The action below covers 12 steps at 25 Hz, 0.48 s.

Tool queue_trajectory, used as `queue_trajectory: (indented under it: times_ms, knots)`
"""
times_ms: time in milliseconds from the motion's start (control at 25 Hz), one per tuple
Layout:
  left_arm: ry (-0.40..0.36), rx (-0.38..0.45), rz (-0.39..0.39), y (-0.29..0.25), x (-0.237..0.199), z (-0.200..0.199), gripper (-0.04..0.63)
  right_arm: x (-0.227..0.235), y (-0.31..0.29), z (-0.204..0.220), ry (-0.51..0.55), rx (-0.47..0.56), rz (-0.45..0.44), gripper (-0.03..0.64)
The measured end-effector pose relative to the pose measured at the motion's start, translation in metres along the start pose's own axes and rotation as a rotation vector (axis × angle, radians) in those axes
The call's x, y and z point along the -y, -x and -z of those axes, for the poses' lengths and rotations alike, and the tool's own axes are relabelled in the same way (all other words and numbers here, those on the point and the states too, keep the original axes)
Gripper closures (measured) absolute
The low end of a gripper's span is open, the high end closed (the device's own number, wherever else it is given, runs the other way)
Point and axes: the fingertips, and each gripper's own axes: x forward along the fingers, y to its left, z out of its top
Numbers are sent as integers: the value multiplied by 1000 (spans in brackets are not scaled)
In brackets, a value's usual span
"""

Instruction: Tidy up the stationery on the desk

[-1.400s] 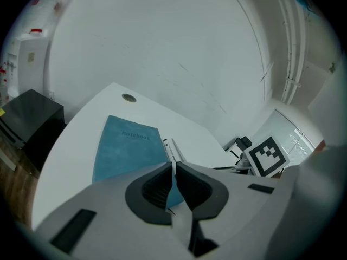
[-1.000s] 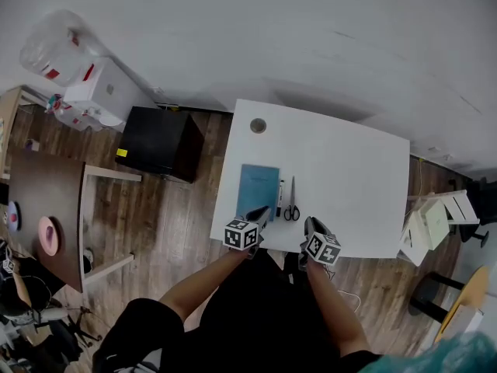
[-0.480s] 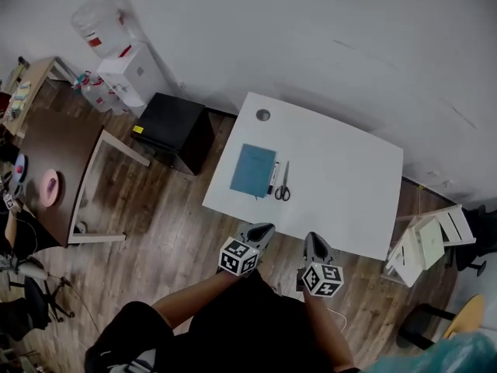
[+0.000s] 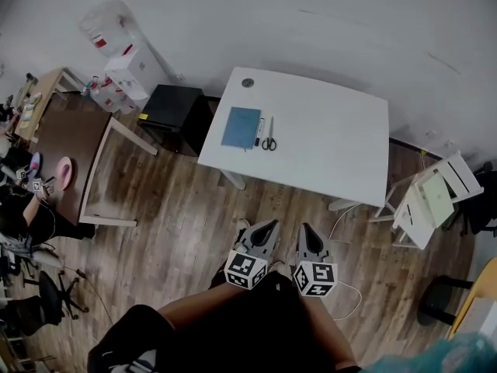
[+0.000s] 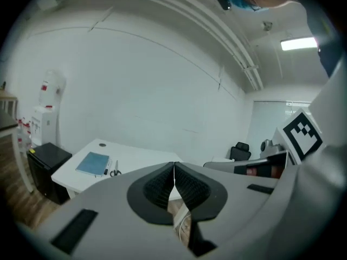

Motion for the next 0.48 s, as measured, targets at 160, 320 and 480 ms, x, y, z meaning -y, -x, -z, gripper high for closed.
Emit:
queue_trajectory:
  times_ms: [160, 320, 480]
  knots:
    - [-61, 90, 9, 23, 33, -35, 578, -11, 39, -27, 26, 96, -9, 580]
    - [-116, 141, 35, 35, 52, -52, 578, -24, 59, -50, 69, 173, -11, 580]
    - [-154, 192, 22, 50, 60, -60, 578, -40, 68, -48, 162, 184, 1, 580]
